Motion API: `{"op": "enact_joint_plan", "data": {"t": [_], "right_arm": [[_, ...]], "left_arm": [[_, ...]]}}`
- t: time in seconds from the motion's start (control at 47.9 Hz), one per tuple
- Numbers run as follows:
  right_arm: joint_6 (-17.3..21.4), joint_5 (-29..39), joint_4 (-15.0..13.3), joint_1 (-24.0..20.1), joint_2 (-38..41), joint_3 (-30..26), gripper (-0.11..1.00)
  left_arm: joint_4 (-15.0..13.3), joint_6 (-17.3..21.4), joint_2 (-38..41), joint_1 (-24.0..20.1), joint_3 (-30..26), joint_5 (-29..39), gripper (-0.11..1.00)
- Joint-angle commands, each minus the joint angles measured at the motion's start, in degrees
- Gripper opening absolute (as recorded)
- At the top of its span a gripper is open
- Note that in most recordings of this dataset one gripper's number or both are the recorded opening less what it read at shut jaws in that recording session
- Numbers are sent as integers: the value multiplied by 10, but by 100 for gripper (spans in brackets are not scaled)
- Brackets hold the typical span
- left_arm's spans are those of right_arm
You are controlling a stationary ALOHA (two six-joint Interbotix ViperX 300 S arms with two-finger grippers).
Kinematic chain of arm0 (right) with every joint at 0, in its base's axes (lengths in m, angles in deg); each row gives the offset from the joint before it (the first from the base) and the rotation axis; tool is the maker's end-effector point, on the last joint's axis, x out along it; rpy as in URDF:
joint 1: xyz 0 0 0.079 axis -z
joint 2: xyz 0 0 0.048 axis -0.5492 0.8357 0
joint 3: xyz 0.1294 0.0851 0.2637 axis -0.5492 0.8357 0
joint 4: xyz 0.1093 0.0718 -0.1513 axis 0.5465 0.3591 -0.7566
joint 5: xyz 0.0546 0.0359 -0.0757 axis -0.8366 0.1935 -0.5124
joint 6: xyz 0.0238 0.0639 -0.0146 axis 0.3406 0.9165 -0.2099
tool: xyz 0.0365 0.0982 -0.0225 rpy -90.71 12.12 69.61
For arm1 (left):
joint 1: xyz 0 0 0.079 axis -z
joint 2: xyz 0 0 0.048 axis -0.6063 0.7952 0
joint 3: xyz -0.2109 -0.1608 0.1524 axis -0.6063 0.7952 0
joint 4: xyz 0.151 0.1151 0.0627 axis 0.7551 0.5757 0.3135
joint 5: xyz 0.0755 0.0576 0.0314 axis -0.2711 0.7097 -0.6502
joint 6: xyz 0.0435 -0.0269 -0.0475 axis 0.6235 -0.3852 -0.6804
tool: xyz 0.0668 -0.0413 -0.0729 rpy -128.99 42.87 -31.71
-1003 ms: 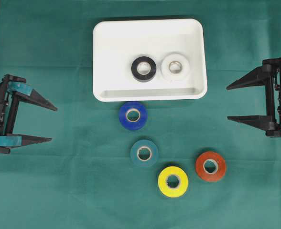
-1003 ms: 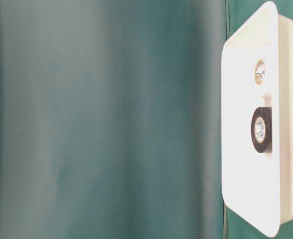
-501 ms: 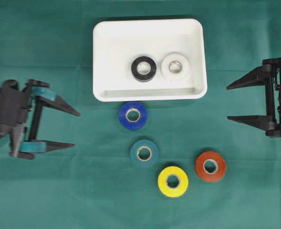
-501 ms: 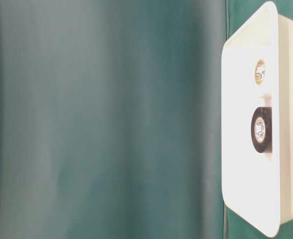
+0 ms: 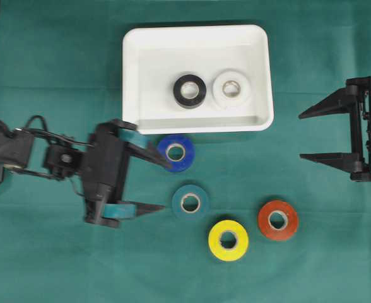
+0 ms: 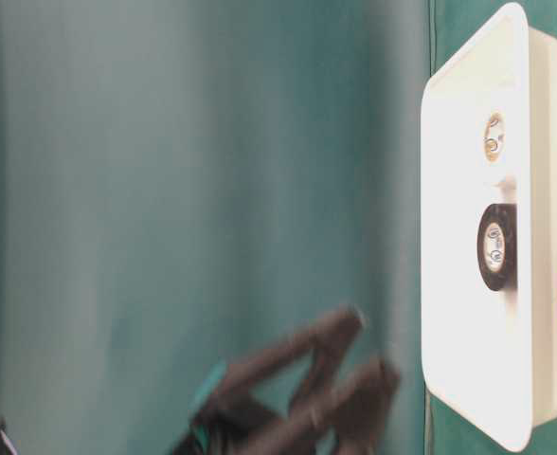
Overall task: Pick up the tape from a random location and place it into the white case.
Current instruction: 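Move the left gripper toward the yellow tape roll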
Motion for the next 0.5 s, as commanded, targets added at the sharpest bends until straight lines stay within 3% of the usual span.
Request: {"op": "enact_joint_plan", "data": {"t": [0.0,0.48], "right_arm": [[-1,-3,-2,1,1,-14,87],[-4,-3,-2,1,2,-14,87]], "left_arm": [[-1,1,18,8,-47,4,98],[-1,4,134,25,-227,113,98]]}}
